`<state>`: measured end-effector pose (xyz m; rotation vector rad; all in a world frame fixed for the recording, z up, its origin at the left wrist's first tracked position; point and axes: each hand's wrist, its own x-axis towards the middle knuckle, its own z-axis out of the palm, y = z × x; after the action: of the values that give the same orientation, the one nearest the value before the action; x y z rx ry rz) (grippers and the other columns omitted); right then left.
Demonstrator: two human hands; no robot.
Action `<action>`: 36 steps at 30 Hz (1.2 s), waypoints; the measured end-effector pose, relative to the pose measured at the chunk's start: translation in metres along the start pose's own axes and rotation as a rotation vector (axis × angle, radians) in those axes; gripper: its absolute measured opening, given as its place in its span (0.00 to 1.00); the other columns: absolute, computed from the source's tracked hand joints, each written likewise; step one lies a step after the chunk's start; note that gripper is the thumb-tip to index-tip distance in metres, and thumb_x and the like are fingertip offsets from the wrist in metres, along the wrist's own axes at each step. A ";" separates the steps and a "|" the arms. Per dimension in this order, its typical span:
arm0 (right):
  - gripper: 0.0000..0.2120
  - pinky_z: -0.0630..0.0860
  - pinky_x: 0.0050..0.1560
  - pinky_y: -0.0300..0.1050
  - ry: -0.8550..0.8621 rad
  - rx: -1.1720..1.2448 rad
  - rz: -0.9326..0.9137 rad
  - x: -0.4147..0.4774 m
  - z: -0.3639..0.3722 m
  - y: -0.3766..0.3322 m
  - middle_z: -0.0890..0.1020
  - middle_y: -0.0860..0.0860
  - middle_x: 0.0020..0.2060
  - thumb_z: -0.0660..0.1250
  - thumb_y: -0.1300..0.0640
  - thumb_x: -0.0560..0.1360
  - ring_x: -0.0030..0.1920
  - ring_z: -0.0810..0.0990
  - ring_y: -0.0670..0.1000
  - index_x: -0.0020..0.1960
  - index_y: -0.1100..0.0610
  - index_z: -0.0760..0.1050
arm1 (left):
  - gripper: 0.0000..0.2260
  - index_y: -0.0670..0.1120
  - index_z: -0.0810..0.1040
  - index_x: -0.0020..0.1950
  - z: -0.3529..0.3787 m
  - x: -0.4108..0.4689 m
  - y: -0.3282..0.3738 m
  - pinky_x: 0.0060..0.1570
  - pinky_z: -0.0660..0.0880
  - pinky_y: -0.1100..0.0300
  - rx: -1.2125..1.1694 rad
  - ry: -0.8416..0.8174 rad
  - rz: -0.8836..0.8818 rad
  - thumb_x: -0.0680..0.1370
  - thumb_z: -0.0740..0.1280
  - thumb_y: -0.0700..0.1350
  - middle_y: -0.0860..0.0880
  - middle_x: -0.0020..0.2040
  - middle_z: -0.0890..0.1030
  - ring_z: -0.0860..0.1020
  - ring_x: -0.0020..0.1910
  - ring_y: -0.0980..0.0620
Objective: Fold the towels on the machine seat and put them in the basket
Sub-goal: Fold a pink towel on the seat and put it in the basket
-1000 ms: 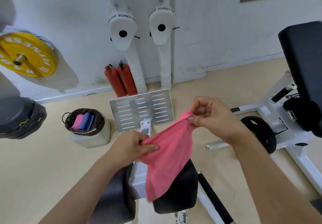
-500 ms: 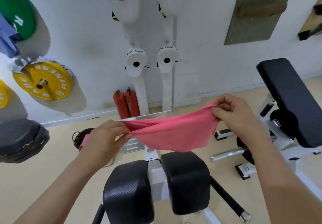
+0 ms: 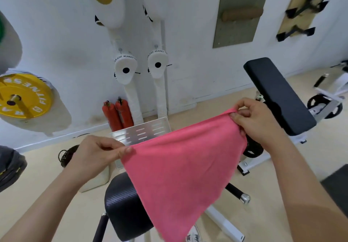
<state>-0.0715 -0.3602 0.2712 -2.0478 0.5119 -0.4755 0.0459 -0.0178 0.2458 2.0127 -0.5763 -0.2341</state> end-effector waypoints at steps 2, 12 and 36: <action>0.01 0.72 0.28 0.42 -0.034 -0.015 0.057 0.010 0.002 0.013 0.78 0.51 0.26 0.65 0.65 0.76 0.21 0.73 0.48 0.46 0.61 0.75 | 0.06 0.47 0.85 0.32 0.012 0.009 -0.005 0.31 0.69 0.62 -0.055 0.031 -0.041 0.66 0.76 0.48 0.50 0.29 0.81 0.72 0.26 0.58; 0.08 0.81 0.46 0.61 -0.185 -0.085 0.415 0.093 0.111 0.170 0.80 0.56 0.36 0.68 0.65 0.75 0.39 0.83 0.60 0.39 0.54 0.76 | 0.11 0.43 0.78 0.37 0.107 0.080 -0.146 0.31 0.69 0.69 0.151 0.054 -0.339 0.65 0.79 0.43 0.44 0.33 0.80 0.75 0.32 0.53; 0.09 0.70 0.47 0.38 -0.434 -0.202 0.505 0.215 0.266 0.315 0.83 0.51 0.49 0.68 0.57 0.75 0.48 0.80 0.48 0.55 0.55 0.79 | 0.08 0.49 0.81 0.51 0.206 0.218 -0.287 0.47 0.70 0.59 0.450 -0.031 -0.540 0.74 0.68 0.39 0.49 0.50 0.79 0.77 0.47 0.48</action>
<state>0.1944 -0.4356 -0.1027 -2.0303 0.7970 0.3269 0.2398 -0.1705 -0.0881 2.5827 -0.0886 -0.4939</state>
